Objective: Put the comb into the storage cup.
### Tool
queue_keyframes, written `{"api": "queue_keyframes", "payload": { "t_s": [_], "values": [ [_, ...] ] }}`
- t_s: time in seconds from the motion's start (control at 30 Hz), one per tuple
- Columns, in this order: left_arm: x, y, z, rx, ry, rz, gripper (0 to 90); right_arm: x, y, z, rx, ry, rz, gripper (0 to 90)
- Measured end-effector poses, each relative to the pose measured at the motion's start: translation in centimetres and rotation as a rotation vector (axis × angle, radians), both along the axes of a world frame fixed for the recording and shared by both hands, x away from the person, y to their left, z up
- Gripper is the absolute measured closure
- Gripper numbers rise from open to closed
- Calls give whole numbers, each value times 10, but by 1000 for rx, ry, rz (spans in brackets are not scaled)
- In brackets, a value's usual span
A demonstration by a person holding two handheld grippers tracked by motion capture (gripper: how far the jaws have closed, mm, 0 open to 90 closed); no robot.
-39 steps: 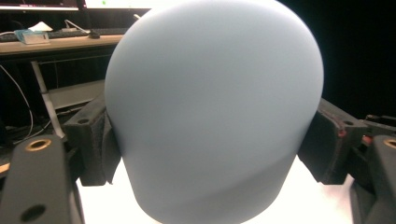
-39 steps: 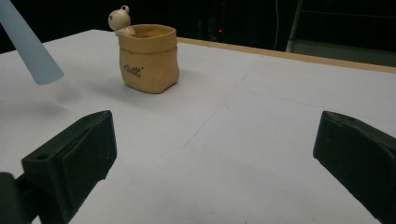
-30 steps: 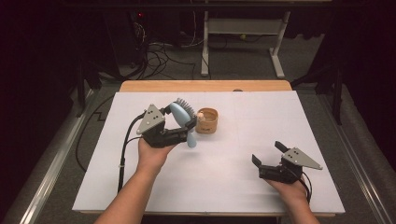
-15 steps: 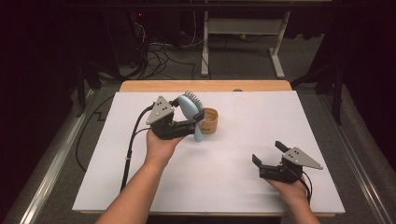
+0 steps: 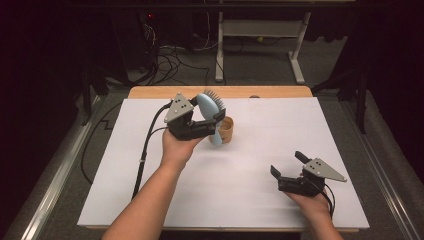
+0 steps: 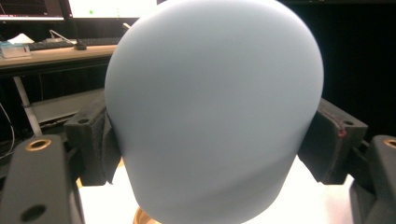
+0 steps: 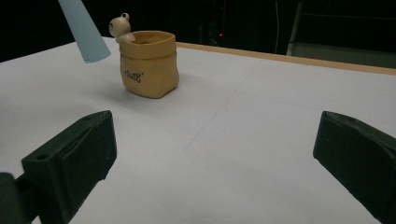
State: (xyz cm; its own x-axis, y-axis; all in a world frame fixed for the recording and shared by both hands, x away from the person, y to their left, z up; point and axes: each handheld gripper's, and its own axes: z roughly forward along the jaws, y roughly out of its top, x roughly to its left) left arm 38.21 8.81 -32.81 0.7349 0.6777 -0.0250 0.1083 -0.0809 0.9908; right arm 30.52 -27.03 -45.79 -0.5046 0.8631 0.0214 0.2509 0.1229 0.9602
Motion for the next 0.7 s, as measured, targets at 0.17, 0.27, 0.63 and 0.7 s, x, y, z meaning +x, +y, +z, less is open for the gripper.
{"api": "queue_keyframes", "payload": {
  "t_s": [0.17, 0.27, 0.63, 0.7],
  "values": [
    [6, -2, 3, -17, 1, 8, 203, 0, 1, 0, -4, -3, 8, 5],
    [8, -3, 6, -37, 1, 3, 204, 0, 2, 0, -7, -3, 12, 5],
    [16, -13, 21, -34, -30, 5, 203, 0, 2, 0, -8, -5, 18, 5],
    [19, -14, 22, -35, -30, 9, 203, 0, 2, 0, -8, -5, 18, 5]
  ]
}}
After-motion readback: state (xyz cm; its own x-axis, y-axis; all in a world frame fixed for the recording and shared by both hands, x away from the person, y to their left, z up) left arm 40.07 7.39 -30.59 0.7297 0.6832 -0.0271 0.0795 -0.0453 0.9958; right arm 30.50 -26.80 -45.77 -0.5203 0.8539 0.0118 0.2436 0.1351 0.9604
